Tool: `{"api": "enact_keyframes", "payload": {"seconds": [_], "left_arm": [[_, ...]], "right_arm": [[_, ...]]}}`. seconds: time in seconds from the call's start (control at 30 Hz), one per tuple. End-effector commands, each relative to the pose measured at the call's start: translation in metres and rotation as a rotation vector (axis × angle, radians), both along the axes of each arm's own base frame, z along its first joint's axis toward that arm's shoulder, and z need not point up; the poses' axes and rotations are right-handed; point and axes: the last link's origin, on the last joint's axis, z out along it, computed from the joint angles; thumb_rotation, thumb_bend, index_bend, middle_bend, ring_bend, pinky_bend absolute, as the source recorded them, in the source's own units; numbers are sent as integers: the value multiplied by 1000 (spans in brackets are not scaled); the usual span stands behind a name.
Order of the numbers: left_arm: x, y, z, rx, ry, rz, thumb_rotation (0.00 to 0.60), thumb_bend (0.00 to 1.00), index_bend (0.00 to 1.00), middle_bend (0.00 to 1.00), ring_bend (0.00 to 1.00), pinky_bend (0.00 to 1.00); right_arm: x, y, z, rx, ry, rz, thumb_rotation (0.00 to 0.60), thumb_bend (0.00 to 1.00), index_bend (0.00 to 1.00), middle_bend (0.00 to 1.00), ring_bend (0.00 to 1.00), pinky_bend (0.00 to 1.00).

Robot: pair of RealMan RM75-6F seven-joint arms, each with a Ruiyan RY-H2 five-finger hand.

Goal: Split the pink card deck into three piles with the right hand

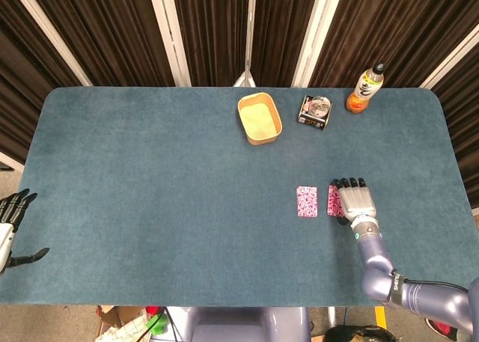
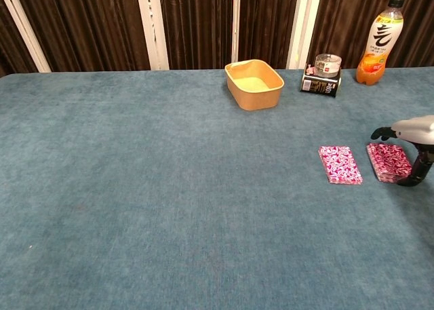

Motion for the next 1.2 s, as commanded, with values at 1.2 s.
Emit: {"api": "enact_keyframes", "payload": {"seconds": [1.2], "left_arm": [[1, -1, 0, -3, -4, -10, 600, 0, 0, 0, 0, 0]], "right_arm": [[101, 6, -28, -10, -128, 246, 600, 299, 502, 414, 163, 0]]}}
